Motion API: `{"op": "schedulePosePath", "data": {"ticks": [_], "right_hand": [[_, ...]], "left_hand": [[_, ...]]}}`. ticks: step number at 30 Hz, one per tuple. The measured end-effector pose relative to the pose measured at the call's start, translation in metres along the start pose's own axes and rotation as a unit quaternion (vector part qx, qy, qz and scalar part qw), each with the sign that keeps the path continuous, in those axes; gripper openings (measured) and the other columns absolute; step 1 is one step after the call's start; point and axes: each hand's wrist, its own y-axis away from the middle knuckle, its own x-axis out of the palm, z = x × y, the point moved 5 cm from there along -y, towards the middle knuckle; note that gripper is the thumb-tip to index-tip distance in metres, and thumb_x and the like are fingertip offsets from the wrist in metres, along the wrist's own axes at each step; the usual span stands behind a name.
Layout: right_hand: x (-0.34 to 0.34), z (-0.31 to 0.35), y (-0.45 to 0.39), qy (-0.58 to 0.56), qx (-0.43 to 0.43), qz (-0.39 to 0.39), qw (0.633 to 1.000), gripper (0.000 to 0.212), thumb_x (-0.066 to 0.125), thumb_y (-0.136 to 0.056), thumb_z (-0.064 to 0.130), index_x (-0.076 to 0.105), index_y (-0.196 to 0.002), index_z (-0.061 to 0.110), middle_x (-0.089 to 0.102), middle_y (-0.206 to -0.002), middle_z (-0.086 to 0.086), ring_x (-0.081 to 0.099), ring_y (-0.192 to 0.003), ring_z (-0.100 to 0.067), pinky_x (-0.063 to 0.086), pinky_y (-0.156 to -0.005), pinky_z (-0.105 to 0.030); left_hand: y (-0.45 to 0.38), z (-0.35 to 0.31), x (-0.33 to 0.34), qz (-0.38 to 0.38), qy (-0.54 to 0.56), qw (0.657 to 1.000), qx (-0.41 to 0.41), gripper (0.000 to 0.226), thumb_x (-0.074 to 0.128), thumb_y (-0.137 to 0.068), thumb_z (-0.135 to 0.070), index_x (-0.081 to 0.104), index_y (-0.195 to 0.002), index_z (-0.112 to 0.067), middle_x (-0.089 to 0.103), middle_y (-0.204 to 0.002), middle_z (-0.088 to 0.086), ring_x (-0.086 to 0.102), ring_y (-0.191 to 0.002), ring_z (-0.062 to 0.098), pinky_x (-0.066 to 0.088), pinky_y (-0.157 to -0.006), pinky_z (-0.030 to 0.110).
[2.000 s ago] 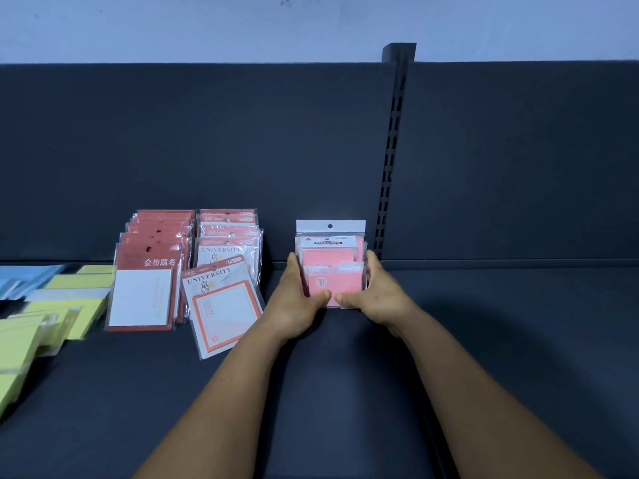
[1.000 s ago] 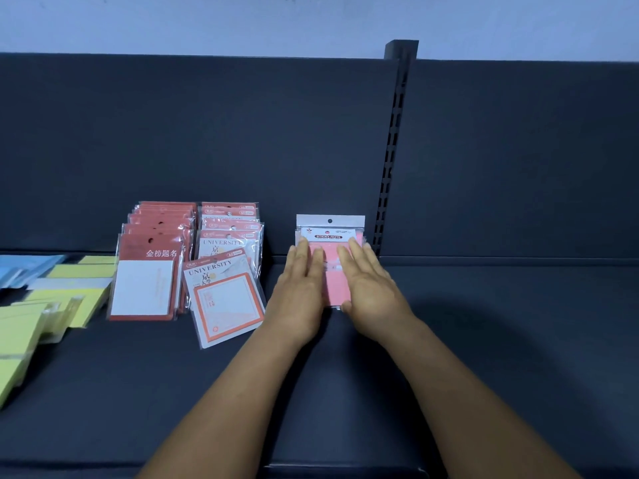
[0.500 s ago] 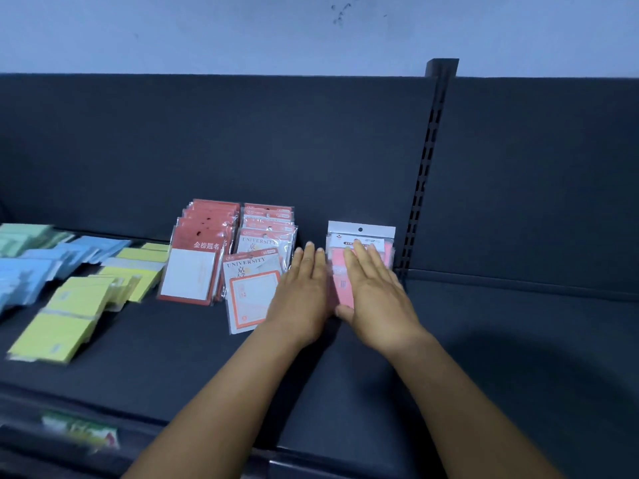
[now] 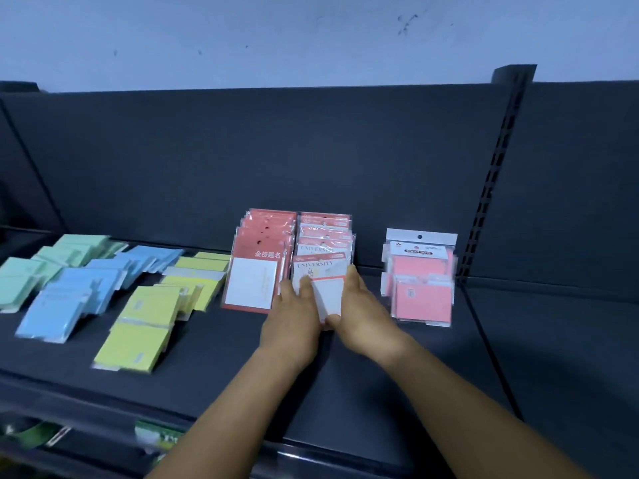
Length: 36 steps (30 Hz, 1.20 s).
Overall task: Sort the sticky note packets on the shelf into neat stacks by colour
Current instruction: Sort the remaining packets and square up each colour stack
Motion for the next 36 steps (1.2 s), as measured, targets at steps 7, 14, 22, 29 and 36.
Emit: {"op": "schedulePosePath", "data": {"ticks": [7, 14, 22, 29, 36], "right_hand": [[0.002, 0.003, -0.033, -0.147, 0.120, -0.085, 0.978, 0.107, 0.067, -0.086, 0.027, -0.018, -0.150, 0.013, 0.010, -0.160, -0.001, 0.031, -0.139, -0.023, 0.036, -0.098, -0.018], [0.009, -0.010, -0.055, -0.196, 0.159, -0.124, 0.960, 0.123, 0.078, -0.075, 0.025, -0.020, -0.149, 0.024, 0.030, -0.154, 0.002, 0.043, -0.133, -0.020, 0.038, -0.104, -0.029], [0.007, -0.013, -0.073, -0.256, 0.142, -0.143, 0.946, 0.089, 0.083, -0.064, 0.016, 0.026, -0.133, 0.018, 0.057, -0.124, -0.001, 0.058, -0.109, -0.018, 0.048, -0.090, -0.029], [0.012, -0.018, -0.080, -0.318, 0.157, -0.111, 0.928, 0.075, 0.085, -0.048, 0.023, 0.049, -0.114, 0.019, 0.065, -0.111, 0.002, 0.065, -0.098, -0.015, 0.055, -0.088, -0.035], [0.009, -0.015, -0.070, -0.377, 0.152, -0.126, 0.905, 0.058, 0.081, -0.065, 0.007, 0.049, -0.112, 0.018, 0.069, -0.104, 0.004, 0.066, -0.093, -0.012, 0.055, -0.082, -0.027]], "left_hand": [[-0.023, -0.002, -0.014, -0.081, -0.092, 0.986, 0.110, 0.043, 0.042, -0.096, -0.019, 0.032, -0.136, -0.008, 0.036, -0.130, 0.012, 0.037, -0.121, 0.028, 0.035, -0.093, 0.031], [-0.045, 0.009, -0.017, -0.114, -0.154, 0.969, 0.157, 0.060, 0.038, -0.098, -0.026, 0.011, -0.149, -0.010, 0.000, -0.157, 0.008, -0.009, -0.146, 0.031, -0.002, -0.116, 0.045], [-0.054, 0.012, -0.013, -0.096, -0.156, 0.971, 0.154, 0.066, 0.036, -0.099, -0.025, -0.001, -0.152, -0.010, -0.008, -0.160, 0.006, -0.024, -0.144, 0.027, -0.014, -0.113, 0.051], [-0.053, 0.014, -0.012, -0.095, -0.132, 0.976, 0.147, 0.063, 0.032, -0.100, -0.024, -0.001, -0.152, -0.010, -0.007, -0.160, 0.004, -0.024, -0.144, 0.024, -0.017, -0.111, 0.051], [-0.049, 0.011, -0.015, -0.094, -0.097, 0.978, 0.156, 0.060, 0.027, -0.100, -0.027, 0.001, -0.152, -0.012, -0.007, -0.161, 0.000, -0.023, -0.144, 0.021, -0.016, -0.112, 0.050]]}}
